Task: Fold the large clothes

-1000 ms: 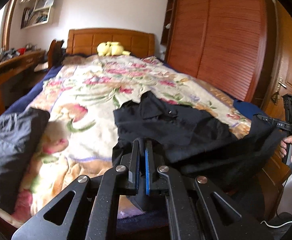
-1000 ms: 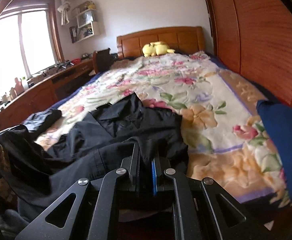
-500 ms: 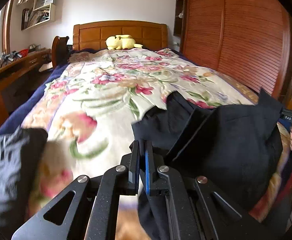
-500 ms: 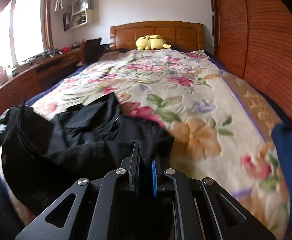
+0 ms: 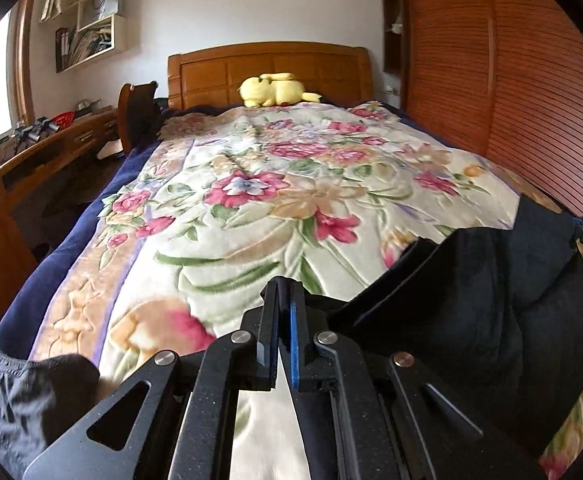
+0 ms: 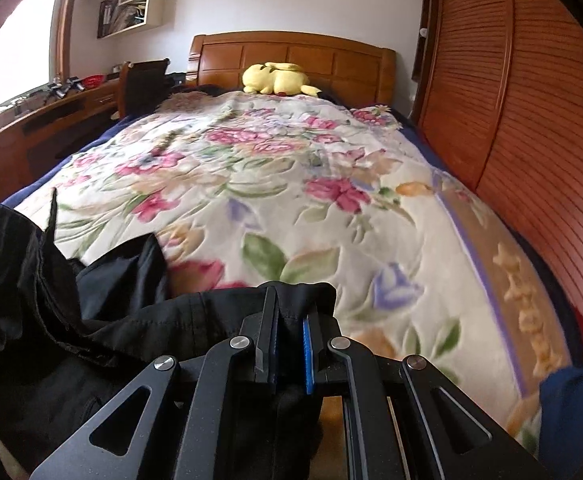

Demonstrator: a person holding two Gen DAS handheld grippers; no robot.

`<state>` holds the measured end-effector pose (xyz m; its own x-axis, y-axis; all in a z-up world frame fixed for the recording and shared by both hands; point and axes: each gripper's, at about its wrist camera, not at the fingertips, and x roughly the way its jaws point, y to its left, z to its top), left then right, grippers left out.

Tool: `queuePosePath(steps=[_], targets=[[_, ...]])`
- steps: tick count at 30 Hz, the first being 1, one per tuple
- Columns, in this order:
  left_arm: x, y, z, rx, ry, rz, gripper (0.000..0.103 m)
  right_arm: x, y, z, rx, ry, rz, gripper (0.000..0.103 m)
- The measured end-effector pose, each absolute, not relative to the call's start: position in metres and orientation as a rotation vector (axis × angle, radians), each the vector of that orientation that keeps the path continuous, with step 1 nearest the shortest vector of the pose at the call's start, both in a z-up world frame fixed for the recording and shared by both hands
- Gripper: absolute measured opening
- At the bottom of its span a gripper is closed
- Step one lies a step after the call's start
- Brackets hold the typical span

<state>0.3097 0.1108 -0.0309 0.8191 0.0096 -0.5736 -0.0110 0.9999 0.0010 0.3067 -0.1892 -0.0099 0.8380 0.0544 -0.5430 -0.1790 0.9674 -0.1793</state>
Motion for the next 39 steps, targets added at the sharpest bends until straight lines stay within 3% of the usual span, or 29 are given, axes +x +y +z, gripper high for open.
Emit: queuePosePath(steps=[9,19,23,25,27,30,39], targets=[[0.353,0.104,-0.045,0.028,0.661,0.023,0.005,0.347,-0.169,-0.031,-0.222,0.621,0.056,0.009],[0.372,0.096,-0.035,0.065,0.661,0.031,0.005,0.366,-0.152,-0.016,-0.235,0.601,0.004,0.01],[0.373,0.097,-0.033,0.037,0.714,-0.017,0.011,0.359,-0.145,-0.014,-0.261,0.584,0.009,0.02],[0.368,0.093,-0.031,0.063,0.703,-0.012,0.018,0.354,-0.145,-0.01,-0.265,0.565,-0.002,0.033],[0.361,0.091,-0.03,0.063,0.703,-0.042,0.026,0.35,-0.148,-0.006,-0.252,0.552,-0.016,0.06],[0.347,0.088,-0.033,0.06,0.719,-0.076,0.03,0.342,-0.153,-0.001,-0.225,0.57,-0.004,0.066],[0.287,0.082,-0.066,0.069,0.773,-0.156,0.03,0.269,-0.172,-0.042,-0.323,0.655,0.139,0.068]])
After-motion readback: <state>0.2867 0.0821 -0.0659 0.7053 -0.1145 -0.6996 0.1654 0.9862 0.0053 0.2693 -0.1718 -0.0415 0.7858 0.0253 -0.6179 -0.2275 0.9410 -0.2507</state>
